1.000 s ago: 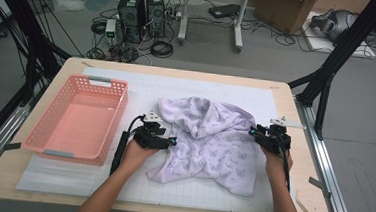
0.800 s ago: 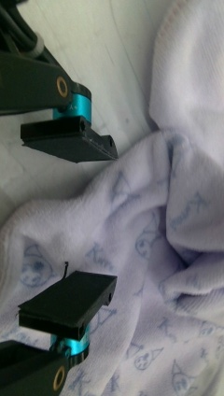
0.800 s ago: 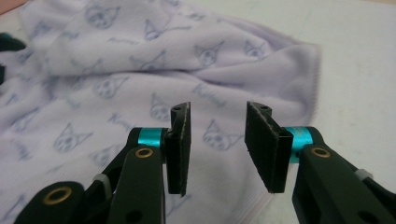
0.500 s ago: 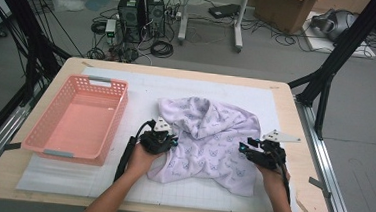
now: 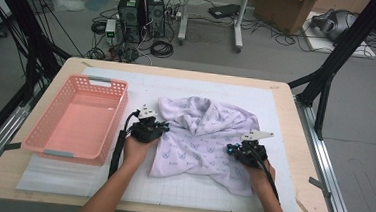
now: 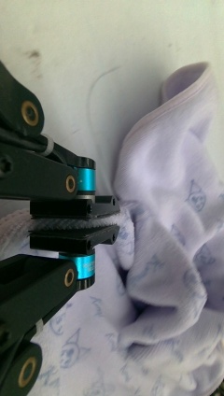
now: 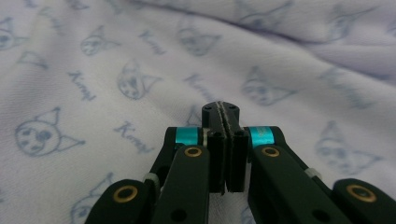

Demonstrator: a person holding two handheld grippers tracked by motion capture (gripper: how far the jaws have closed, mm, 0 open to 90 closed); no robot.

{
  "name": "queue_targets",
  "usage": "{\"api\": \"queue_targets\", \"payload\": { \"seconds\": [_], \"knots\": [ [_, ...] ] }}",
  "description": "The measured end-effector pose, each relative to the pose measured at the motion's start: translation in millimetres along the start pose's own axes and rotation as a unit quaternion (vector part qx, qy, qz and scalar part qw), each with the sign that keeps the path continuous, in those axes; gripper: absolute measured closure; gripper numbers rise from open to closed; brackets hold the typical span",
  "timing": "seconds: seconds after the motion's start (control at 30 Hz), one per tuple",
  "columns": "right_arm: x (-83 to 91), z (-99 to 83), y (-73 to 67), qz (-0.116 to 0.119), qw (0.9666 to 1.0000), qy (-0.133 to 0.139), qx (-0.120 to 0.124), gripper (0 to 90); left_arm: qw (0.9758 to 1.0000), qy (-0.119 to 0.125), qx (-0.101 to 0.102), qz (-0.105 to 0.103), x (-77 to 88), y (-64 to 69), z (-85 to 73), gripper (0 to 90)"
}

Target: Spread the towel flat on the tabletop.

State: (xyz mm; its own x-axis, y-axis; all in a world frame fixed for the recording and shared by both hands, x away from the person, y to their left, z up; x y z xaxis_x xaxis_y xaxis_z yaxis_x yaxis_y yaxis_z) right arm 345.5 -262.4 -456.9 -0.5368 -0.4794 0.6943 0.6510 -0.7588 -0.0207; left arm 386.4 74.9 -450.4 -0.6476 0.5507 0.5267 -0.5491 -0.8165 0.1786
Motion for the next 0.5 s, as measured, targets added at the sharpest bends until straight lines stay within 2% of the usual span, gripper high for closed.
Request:
{"api": "queue_targets", "payload": {
  "seconds": [0.07, 0.13, 0.2, 0.3, 0.33, 0.4, 0.43, 0.47, 0.5],
  "knots": [
    [-0.7, 3.2, 7.9, -0.012, 0.9998, 0.011, -0.009, 89.5, 1.0000, 0.000, 0.000, 0.009, -4.2, -2.6, 5.7, 84.8],
    [-0.7, 6.6, 15.4, -0.024, 0.9991, 0.029, -0.021, 89.6, 0.9995, 0.024, 0.007, 0.021, -6.6, -5.7, 8.5, 84.8],
    [-1.4, 9.3, 24.7, -0.038, 0.9979, 0.040, -0.033, 89.7, 0.9993, 0.018, 0.016, 0.027, -10.0, -11.3, 10.7, 84.9],
    [-3.5, 11.5, 36.2, -0.036, 0.9966, 0.045, -0.058, 89.3, 0.9988, 0.030, 0.022, 0.034, -13.1, -14.7, 15.2, 84.8],
    [-3.9, 12.0, 36.9, -0.021, 0.9967, 0.046, -0.064, 88.5, 0.9989, 0.029, 0.021, 0.032, -13.4, -14.3, 15.9, 84.8],
    [-3.7, 14.1, 32.0, 0.018, 0.9963, 0.058, -0.060, 67.0, 0.9992, 0.026, 0.019, 0.022, -13.3, -12.8, 15.3, 83.3],
    [-2.8, 15.6, 25.5, 0.048, 0.9956, 0.061, -0.053, 62.1, 0.9994, 0.021, 0.024, 0.013, -13.1, -12.9, 14.8, 78.9],
    [-2.5, 16.8, 19.5, 0.061, 0.9956, 0.060, -0.038, 58.7, 0.9994, 0.015, 0.031, 0.008, -12.6, -12.8, 14.3, 68.7],
    [-2.3, 17.3, 13.5, 0.062, 0.9965, 0.053, -0.018, 57.5, 0.9994, 0.006, 0.033, 0.000, -10.9, -12.1, 13.2, 62.7]
  ]
}}
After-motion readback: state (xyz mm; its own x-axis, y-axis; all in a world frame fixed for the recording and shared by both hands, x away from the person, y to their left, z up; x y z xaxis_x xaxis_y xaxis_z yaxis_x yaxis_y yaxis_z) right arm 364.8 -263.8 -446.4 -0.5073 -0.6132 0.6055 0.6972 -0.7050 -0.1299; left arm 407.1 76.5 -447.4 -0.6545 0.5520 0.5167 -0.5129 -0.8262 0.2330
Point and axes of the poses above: each handheld gripper's, and its own axes: x roughly backward along the jaws, z roughly out of its top, y roughly to its right, the point moved 2 cm from there along -x, roughly forward along the jaws, and after that the axes turned 2 degrees about -y, right-handed, at the moved point
